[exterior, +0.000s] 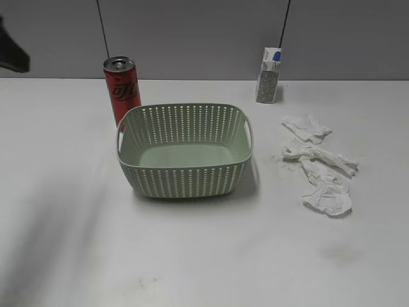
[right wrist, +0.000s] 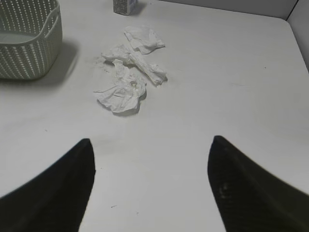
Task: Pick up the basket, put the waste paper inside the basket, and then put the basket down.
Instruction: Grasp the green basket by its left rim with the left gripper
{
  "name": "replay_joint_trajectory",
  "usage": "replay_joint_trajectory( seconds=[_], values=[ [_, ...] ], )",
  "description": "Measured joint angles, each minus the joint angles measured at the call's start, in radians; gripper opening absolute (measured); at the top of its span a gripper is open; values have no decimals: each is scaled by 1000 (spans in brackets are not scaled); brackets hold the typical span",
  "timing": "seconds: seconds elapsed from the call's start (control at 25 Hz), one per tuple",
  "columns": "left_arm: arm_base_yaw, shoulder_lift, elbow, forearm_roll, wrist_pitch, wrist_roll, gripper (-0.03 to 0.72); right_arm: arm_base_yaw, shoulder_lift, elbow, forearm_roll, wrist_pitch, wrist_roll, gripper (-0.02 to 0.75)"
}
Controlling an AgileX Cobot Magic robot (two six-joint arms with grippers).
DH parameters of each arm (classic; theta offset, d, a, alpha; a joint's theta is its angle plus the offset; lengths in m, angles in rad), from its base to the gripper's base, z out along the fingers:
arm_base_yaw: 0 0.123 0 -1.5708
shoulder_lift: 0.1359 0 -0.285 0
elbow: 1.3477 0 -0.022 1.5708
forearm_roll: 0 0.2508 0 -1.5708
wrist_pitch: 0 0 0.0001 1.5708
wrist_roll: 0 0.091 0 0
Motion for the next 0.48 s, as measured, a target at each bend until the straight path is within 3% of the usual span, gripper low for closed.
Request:
replay_joint_trajectory(
  seconds=[0.24, 0.48],
  values=[
    [-177, 208, -156, 90, 37, -50, 578, 0, 0, 0, -2, 0, 0, 551],
    [-280, 384, -307, 282, 143, -187, 578, 0, 0, 0, -3, -1, 0, 551]
  ],
)
